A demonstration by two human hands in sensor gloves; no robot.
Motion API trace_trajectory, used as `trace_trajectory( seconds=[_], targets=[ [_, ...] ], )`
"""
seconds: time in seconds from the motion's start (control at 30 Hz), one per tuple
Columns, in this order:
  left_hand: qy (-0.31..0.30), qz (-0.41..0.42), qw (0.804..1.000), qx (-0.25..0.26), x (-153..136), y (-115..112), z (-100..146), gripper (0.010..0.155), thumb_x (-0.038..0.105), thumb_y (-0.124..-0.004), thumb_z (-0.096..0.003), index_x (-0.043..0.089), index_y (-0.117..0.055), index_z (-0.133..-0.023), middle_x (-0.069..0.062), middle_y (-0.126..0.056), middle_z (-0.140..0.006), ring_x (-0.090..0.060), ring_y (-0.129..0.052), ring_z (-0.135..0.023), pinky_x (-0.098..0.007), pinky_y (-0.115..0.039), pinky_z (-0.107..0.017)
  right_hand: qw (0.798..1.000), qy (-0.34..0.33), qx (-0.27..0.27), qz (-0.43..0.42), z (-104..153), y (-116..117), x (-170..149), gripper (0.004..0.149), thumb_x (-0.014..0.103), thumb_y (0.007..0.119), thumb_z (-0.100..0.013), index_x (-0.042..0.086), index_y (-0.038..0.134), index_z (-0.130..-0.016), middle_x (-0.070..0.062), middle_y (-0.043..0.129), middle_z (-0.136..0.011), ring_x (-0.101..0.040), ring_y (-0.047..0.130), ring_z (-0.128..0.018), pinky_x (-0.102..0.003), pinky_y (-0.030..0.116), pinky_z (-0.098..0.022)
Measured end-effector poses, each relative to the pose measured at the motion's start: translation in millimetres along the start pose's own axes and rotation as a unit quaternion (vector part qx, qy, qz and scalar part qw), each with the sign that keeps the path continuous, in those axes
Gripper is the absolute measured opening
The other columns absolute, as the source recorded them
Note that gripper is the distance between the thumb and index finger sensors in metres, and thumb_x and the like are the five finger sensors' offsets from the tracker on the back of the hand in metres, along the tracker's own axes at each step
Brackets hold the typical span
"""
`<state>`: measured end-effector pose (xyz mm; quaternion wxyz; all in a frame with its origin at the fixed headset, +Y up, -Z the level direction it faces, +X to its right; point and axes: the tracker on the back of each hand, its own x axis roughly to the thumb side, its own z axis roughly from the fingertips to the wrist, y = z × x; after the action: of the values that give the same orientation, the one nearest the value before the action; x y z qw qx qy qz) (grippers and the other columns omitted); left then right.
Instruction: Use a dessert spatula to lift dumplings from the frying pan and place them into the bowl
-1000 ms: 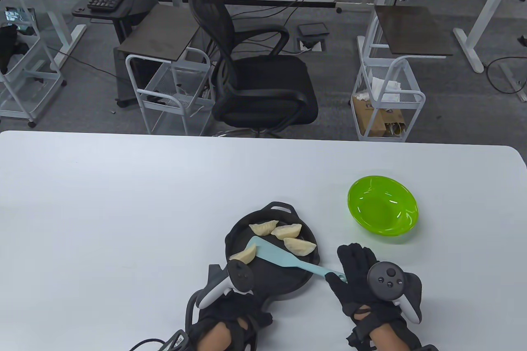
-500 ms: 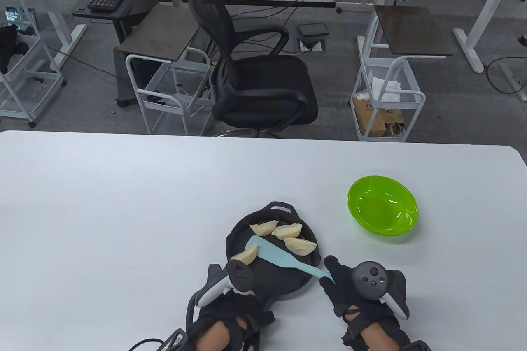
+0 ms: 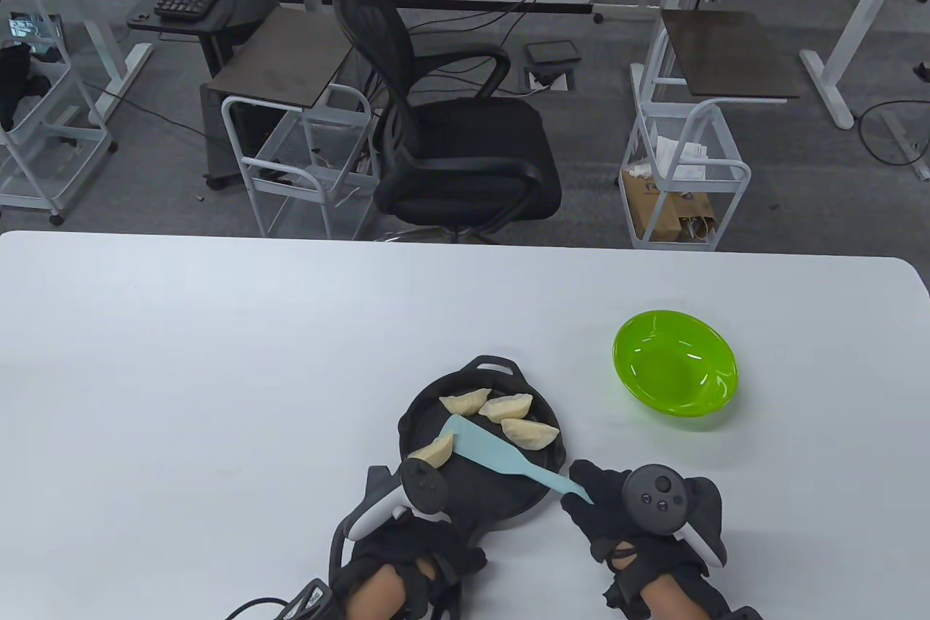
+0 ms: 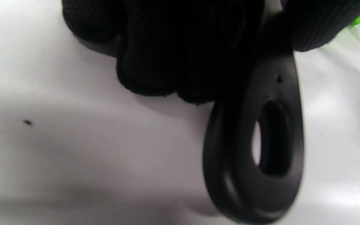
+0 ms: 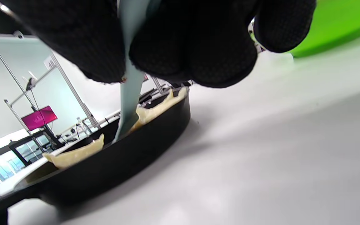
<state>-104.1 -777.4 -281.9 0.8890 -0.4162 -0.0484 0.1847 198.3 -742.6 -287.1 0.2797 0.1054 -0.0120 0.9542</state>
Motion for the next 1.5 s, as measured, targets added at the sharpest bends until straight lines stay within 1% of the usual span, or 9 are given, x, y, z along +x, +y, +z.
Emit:
trace_trajectory(
  seconds=[0.23, 0.37, 0.57, 1.07, 1.37, 1.5],
  targets=[
    [0.000, 0.004, 1.000, -0.002, -0.4, 0.4, -1.1, 0.066, 0.072, -0.076, -0.0452, 0.026, -0.073, -0.093, 0.008, -0.108, -0.059, -0.018, -0.101, -0.052, -0.046, -0.074, -0.056, 0.998, -0.022, -0.052, -0.017, 9.8, -19.6, 0.6, 0.053, 0.033, 0.091, -0.050, 0.004, 0.076, -0.092, -0.014, 0.094, -0.071, -0.039, 0.095, -0.054, -0.067, 0.063, -0.064],
    [0.001, 0.005, 1.000, -0.002, -0.8, 0.7, -1.7, 0.066, 0.072, -0.076, -0.0452, 0.026, -0.073, -0.092, 0.007, -0.108, -0.059, -0.018, -0.101, -0.052, -0.046, -0.075, -0.055, 0.997, -0.025, -0.061, -0.039, 12.9, -24.2, -1.5, 0.052, 0.032, 0.091, -0.050, 0.004, 0.077, -0.091, -0.015, 0.095, -0.071, -0.040, 0.096, -0.055, -0.067, 0.063, -0.064],
    [0.001, 0.005, 1.000, -0.002, -0.8, 0.7, -1.7, 0.066, 0.072, -0.075, -0.0452, 0.026, -0.074, -0.092, 0.007, -0.108, -0.059, -0.019, -0.101, -0.051, -0.046, -0.075, -0.055, 0.996, -0.034, -0.062, -0.047, 15.3, -27.5, -0.5, 0.051, 0.031, 0.090, -0.050, 0.005, 0.077, -0.092, -0.016, 0.094, -0.072, -0.041, 0.095, -0.055, -0.067, 0.063, -0.064],
    [0.001, 0.005, 1.000, -0.002, -0.8, 0.7, -1.7, 0.065, 0.072, -0.075, -0.0452, 0.027, -0.074, -0.092, 0.007, -0.108, -0.059, -0.018, -0.101, -0.051, -0.045, -0.075, -0.055, 0.995, -0.053, -0.061, -0.065, 18.6, -24.9, 6.4, 0.051, 0.032, 0.089, -0.051, 0.005, 0.076, -0.092, -0.016, 0.094, -0.071, -0.040, 0.094, -0.054, -0.067, 0.062, -0.064],
    [0.001, 0.005, 1.000, -0.002, -0.8, 0.7, -1.7, 0.065, 0.072, -0.075, -0.0453, 0.026, -0.074, -0.092, 0.007, -0.108, -0.059, -0.018, -0.101, -0.051, -0.046, -0.075, -0.054, 0.994, -0.051, -0.067, -0.064, 18.3, -15.5, 13.6, 0.050, 0.031, 0.089, -0.051, 0.004, 0.077, -0.092, -0.017, 0.094, -0.071, -0.040, 0.094, -0.054, -0.067, 0.062, -0.064],
    [0.001, 0.005, 1.000, -0.002, -0.8, 0.7, -1.7, 0.065, 0.072, -0.076, -0.0451, 0.026, -0.074, -0.092, 0.007, -0.108, -0.059, -0.018, -0.101, -0.051, -0.046, -0.075, -0.054, 0.994, -0.056, -0.061, -0.068, 17.4, -9.4, 16.6, 0.051, 0.031, 0.089, -0.051, 0.005, 0.077, -0.092, -0.017, 0.094, -0.071, -0.040, 0.094, -0.055, -0.067, 0.061, -0.065]
  ],
)
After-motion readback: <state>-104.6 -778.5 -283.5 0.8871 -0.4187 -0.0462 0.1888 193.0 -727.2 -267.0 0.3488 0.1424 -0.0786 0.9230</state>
